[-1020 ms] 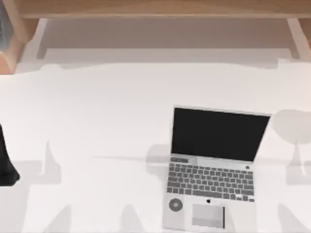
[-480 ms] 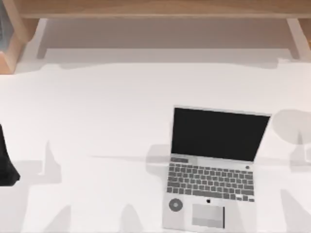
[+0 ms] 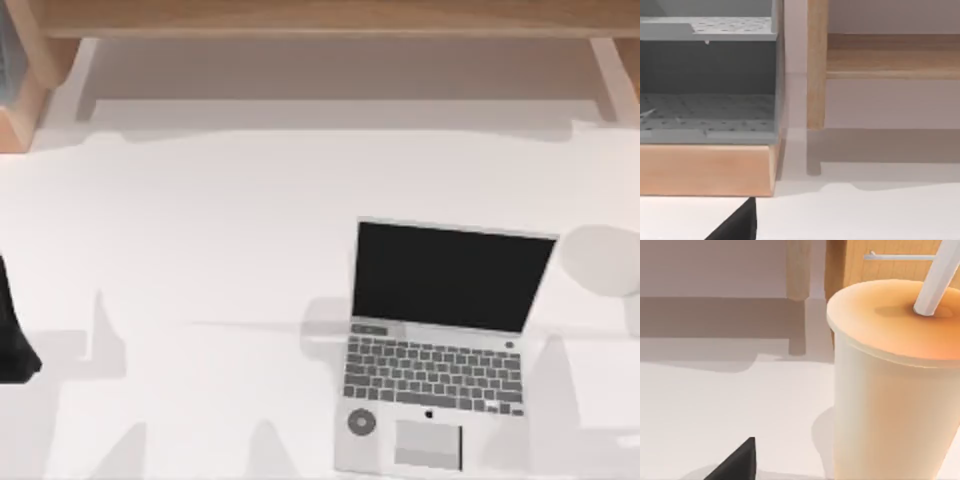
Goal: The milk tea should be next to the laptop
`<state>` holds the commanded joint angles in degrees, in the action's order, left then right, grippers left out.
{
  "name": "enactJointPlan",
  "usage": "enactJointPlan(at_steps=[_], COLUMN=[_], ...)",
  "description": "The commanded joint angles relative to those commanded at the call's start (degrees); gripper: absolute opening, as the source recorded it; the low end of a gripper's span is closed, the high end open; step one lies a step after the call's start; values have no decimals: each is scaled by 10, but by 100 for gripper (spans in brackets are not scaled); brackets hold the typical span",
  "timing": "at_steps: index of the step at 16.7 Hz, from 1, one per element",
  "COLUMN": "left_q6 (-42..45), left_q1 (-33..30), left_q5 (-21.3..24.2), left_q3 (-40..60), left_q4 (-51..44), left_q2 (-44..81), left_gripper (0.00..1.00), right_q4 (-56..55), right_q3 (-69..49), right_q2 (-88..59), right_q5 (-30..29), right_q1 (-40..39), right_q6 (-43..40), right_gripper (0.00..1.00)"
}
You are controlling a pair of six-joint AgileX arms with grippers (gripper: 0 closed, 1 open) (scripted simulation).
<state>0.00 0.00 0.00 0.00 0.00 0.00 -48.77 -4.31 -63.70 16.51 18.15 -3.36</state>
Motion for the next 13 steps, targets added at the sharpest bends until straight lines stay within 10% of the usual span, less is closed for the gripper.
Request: enactJointPlan(at_steps=[13], left_q6=[0], left_q1=[0], left_q5=[0], left_q3=[0], left_q4=[0], left_q2=[0], left_gripper=[100], right_q4=[-136], right_q3=[-19], right_q2=[-168], right_q5=[40], right_q1=[44], right_q6=[-8], right_gripper=[100])
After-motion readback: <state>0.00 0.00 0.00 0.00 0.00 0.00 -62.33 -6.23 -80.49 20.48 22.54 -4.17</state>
